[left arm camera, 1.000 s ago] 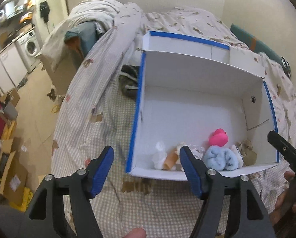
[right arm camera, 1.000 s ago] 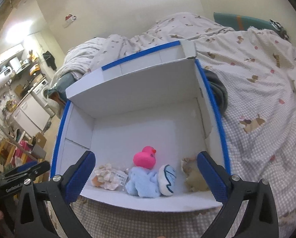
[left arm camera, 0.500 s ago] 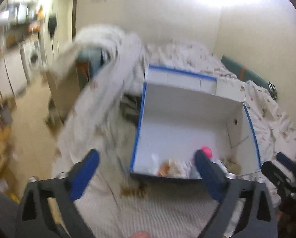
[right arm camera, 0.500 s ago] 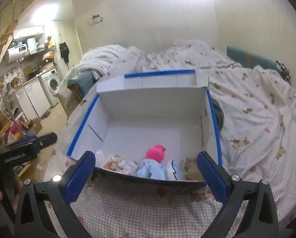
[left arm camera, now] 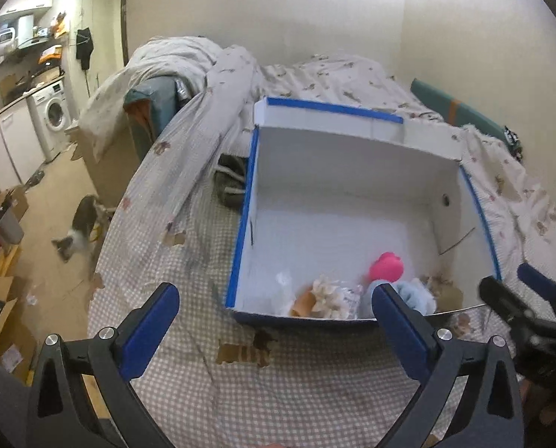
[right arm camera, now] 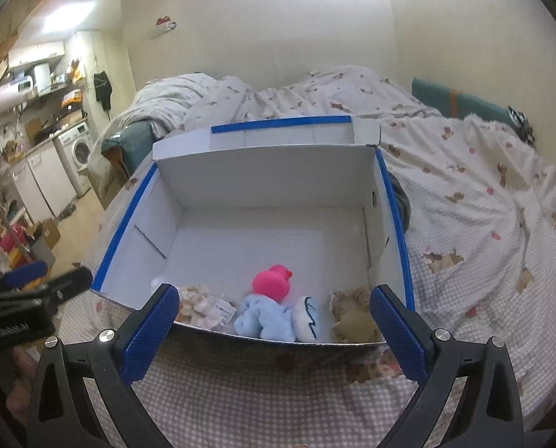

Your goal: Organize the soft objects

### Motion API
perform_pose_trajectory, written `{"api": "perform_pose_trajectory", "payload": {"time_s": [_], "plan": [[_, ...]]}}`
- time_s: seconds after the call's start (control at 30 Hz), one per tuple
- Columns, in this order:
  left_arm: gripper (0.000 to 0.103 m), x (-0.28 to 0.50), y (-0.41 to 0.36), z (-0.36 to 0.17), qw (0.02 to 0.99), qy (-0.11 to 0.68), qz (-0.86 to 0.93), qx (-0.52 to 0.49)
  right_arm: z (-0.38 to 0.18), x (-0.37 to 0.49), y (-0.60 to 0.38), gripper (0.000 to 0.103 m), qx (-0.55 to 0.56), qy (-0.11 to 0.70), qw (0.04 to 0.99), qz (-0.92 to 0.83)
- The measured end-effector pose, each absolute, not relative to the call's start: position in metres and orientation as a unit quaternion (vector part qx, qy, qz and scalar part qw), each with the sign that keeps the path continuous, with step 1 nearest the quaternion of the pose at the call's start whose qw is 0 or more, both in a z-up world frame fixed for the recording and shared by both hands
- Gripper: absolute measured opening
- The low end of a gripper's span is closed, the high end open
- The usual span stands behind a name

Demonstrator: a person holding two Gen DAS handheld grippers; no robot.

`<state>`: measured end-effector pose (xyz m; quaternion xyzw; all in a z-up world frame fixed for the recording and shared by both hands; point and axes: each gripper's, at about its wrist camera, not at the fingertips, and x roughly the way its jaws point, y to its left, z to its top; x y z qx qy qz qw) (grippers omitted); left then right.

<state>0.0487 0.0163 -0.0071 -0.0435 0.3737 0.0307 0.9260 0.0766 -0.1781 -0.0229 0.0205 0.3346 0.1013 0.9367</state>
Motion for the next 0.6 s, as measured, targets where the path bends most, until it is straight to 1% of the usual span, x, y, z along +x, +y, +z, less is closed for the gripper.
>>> {"api": "perform_pose_trajectory", "payload": {"time_s": [0.17,0.6], "plan": [[0.103,0.0432,0.0130,-0.0045,0.931,0.362,0.031,-0.026,-0.0247,0.0778,-0.1781,0.103,0.028,0.342,0.933,0.104],[0.103,0.0443,0.0142,-0.0100,0.924,0.379,0.031,-0.022,-0.0254,0.0761,-0.1759,0.103,0.015,0.342,0.934,0.098]]}}
